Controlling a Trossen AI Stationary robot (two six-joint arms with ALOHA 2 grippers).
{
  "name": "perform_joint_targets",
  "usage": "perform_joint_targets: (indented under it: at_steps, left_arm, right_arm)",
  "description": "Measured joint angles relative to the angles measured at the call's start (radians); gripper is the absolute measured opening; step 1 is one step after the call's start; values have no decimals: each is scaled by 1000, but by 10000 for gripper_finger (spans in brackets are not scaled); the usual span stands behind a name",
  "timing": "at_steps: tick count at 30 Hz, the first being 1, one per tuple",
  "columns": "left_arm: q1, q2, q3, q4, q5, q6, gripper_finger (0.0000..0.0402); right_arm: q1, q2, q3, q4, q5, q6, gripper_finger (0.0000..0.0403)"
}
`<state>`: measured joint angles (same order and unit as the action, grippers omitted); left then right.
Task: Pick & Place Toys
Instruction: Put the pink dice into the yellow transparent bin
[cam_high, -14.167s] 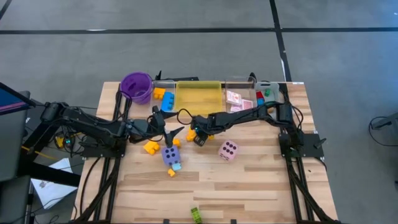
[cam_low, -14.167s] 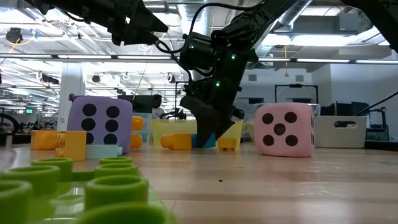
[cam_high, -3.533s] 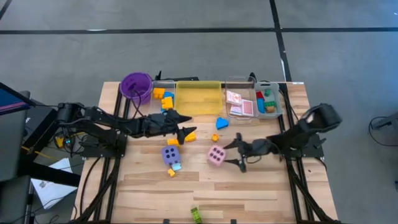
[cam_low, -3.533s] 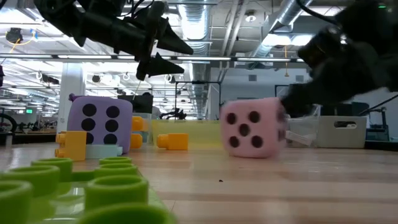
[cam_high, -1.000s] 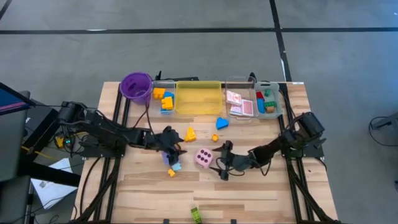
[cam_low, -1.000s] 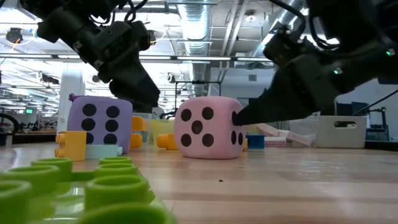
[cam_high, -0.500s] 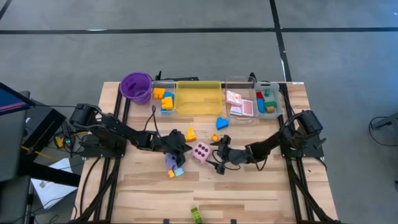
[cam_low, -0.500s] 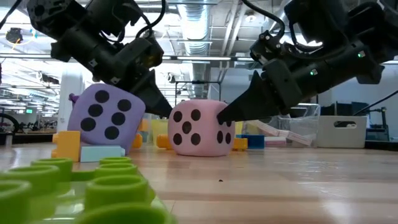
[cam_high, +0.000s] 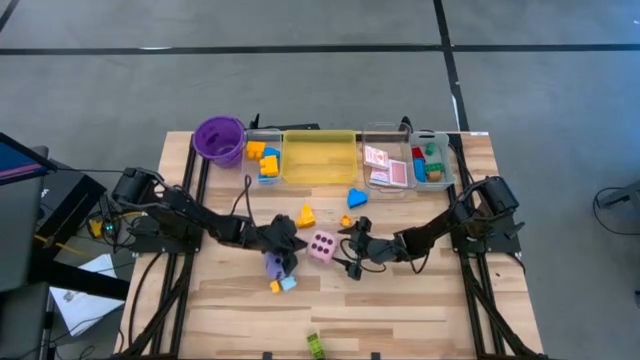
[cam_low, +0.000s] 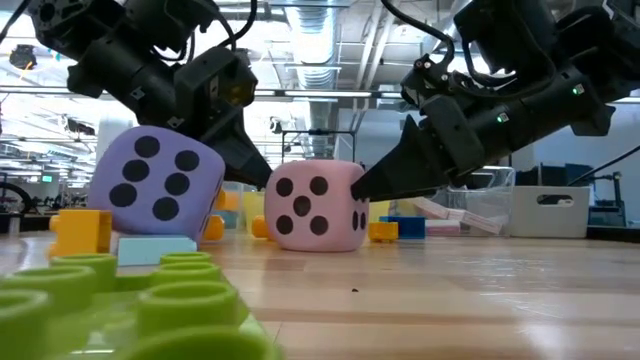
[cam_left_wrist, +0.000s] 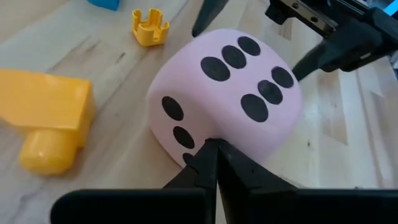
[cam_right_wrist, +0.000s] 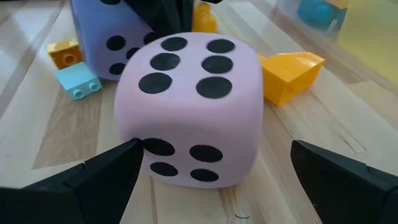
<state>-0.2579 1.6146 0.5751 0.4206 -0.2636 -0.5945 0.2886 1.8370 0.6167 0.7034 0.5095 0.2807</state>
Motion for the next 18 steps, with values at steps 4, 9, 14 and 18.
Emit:
perform_joint_targets:
  at_steps: [4,9,14,18]
  left_arm:
    - [-14,0,0,2,-19,-20,1]
    - [-13,2,2,13,-17,-16,0]
    - [-12,2,3,11,-17,-14,0]
    - [-12,2,3,9,-18,10,0]
  right_arm:
    - [9,-2,0,-5,0,0,400]
    - [11,-13,0,-14,-97,12,400]
    - [10,-13,0,-20,-119,14,400]
    - [10,-13,0,-36,-120,12,400]
